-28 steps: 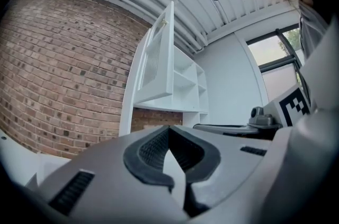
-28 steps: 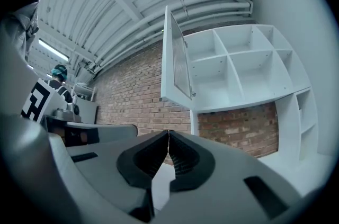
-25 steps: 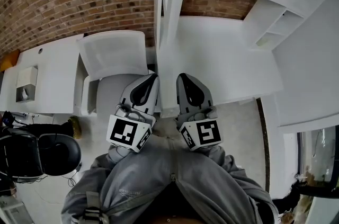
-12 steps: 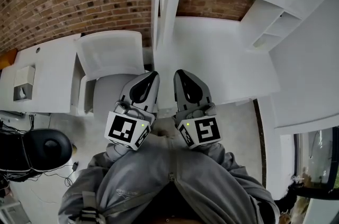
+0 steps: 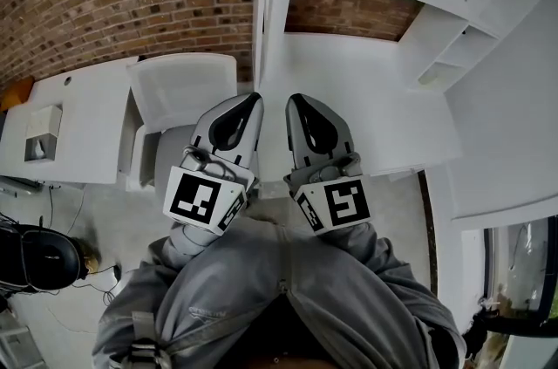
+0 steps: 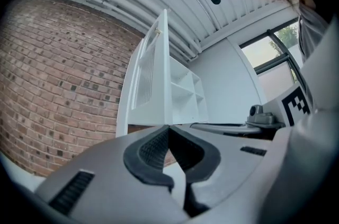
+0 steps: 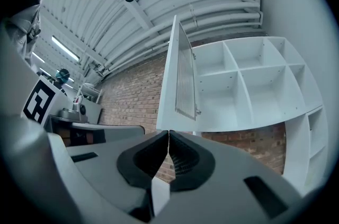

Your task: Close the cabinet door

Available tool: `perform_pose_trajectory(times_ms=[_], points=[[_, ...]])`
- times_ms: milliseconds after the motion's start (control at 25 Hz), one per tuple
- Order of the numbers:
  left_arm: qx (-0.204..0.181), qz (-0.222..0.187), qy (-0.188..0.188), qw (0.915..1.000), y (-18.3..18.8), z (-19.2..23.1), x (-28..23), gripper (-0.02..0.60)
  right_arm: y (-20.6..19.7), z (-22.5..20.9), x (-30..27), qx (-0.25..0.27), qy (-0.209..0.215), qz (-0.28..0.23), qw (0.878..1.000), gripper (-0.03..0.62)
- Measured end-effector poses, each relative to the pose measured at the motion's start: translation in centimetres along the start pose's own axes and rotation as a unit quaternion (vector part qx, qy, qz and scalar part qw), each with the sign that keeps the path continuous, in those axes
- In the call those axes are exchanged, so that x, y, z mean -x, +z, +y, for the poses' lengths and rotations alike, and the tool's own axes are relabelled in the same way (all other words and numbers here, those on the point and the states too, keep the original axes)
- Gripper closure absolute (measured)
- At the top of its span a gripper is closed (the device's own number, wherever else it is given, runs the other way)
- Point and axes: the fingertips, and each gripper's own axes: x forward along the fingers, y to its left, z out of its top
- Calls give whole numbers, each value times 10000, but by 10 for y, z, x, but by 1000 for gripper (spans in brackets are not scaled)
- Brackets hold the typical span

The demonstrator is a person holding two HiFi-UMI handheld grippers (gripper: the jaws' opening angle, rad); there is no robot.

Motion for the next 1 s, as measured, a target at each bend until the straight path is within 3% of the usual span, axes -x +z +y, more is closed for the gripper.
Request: perform_pose_trajectory(times_ms=[520, 720, 1000], points=[[-373, -346, -129, 9986, 45, 1, -4, 578, 69, -9, -9, 563, 129, -668, 9961, 566], [-478, -523, -169, 9973, 68, 4, -5, 578, 95, -5, -16, 347, 343, -855, 9951, 566], [-601, -767, -223, 9950, 101, 6, -12, 578, 132, -7, -25, 464, 394, -1077, 9923, 566]])
